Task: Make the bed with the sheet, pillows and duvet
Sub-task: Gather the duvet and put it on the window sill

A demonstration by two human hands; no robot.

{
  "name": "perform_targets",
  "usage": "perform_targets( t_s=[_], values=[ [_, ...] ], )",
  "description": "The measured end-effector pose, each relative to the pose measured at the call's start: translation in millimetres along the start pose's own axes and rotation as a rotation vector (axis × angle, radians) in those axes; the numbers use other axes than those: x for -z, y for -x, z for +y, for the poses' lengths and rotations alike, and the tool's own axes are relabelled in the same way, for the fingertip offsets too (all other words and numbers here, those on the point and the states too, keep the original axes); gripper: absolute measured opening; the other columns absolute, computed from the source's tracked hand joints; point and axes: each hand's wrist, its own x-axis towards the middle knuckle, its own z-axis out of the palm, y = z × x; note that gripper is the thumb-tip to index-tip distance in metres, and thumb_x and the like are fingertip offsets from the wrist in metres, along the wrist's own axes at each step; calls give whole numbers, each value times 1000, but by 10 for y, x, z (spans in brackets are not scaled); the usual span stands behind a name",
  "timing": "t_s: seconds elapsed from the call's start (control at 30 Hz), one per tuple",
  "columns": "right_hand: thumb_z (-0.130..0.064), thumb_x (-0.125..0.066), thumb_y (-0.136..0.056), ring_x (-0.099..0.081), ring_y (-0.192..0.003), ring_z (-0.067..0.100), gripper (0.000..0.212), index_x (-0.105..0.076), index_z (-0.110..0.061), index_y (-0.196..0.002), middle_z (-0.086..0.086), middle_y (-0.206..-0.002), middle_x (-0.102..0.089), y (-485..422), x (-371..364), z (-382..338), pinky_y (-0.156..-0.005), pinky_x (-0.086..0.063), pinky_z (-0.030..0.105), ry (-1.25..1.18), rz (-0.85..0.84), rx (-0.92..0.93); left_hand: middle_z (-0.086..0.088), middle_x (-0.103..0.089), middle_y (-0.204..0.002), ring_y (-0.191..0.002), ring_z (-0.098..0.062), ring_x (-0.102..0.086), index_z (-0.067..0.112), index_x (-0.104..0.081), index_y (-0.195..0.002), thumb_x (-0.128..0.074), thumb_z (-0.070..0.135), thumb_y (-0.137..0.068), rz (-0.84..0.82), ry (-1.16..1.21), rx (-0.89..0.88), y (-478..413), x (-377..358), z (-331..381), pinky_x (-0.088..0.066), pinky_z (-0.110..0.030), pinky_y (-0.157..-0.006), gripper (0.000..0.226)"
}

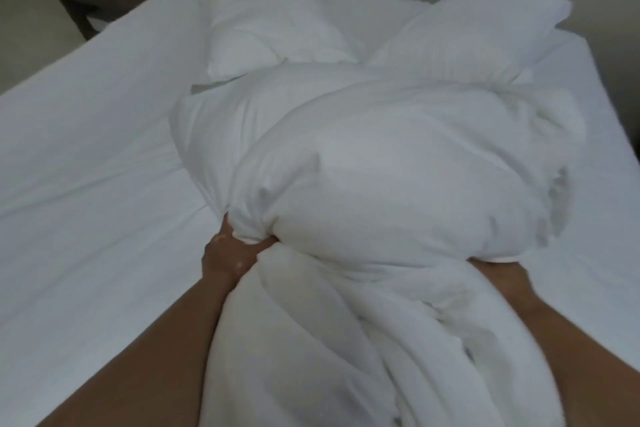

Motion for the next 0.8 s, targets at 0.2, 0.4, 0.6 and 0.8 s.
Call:
perform_targets(
  t_s=[0.2, 0.4, 0.6, 0.8],
  values=[
    [-65, -63, -76, -65, -103, 24, 32, -67, -34, -80, 3, -106, -71, 747, 184, 131, -83, -41, 28, -467, 24, -89, -13, -50, -147, -129, -35, -52, 15, -50, -144, -58, 65, -52, -51, 47, 54, 688, 13, 74, -39, -38, -103, 105],
    [-68, -77, -56, -67, -99, 17, 56, -75, -33, -99, -6, -107, -74, 1767, 511, 659, -87, -53, 35, -713, 12, -161, -15, -56, -140, -126, -34, -54, 11, -57, -135, -54, 62, -54, -168, -35, 101, 1723, 320, 134, -39, -38, -102, 96],
    [-64, -84, -53, -68, -88, 13, 50, -75, -34, -92, -11, -93, -74, 2927, 926, 1313, -79, -55, 36, -804, 44, -154, -4, -66, -122, -110, -26, -62, 27, -65, -119, -56, 77, -55, -237, -82, 87, 3136, 679, 154, -48, -34, -91, 82],
    [-54, -89, -56, -71, -77, 14, 41, -77, -26, -83, -9, -78, -76, 4122, 1636, 1825, -69, -57, 33, -907, 72, -113, 12, -66, -87, -83, -7, -60, 17, -67, -96, -77, 65, -67, -133, 186, 31, 4816, 943, 249, -42, -24, -63, 57]
  ],
)
